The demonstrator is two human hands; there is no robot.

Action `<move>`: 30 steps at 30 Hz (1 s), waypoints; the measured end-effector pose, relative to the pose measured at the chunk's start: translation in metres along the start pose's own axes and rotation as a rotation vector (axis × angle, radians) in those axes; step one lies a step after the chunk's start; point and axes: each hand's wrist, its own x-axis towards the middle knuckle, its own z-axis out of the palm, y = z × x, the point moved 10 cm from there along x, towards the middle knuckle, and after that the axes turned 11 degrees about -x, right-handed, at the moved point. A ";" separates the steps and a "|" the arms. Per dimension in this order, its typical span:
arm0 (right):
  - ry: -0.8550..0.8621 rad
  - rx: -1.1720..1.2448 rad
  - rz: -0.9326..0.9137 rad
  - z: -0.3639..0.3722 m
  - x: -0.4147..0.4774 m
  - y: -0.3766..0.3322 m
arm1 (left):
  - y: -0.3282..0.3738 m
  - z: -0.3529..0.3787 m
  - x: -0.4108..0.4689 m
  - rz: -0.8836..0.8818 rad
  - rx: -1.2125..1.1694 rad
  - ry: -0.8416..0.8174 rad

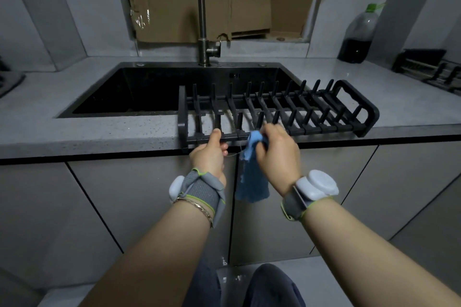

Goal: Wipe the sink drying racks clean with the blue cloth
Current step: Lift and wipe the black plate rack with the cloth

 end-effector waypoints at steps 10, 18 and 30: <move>0.265 0.314 0.094 -0.019 -0.021 0.025 | 0.005 0.002 -0.002 0.031 0.011 -0.014; 0.314 0.186 -0.057 -0.015 -0.008 -0.002 | -0.001 0.003 -0.002 -0.016 0.025 -0.093; 0.025 0.758 0.380 0.031 -0.021 0.000 | -0.012 0.004 -0.001 -0.177 -0.205 -0.281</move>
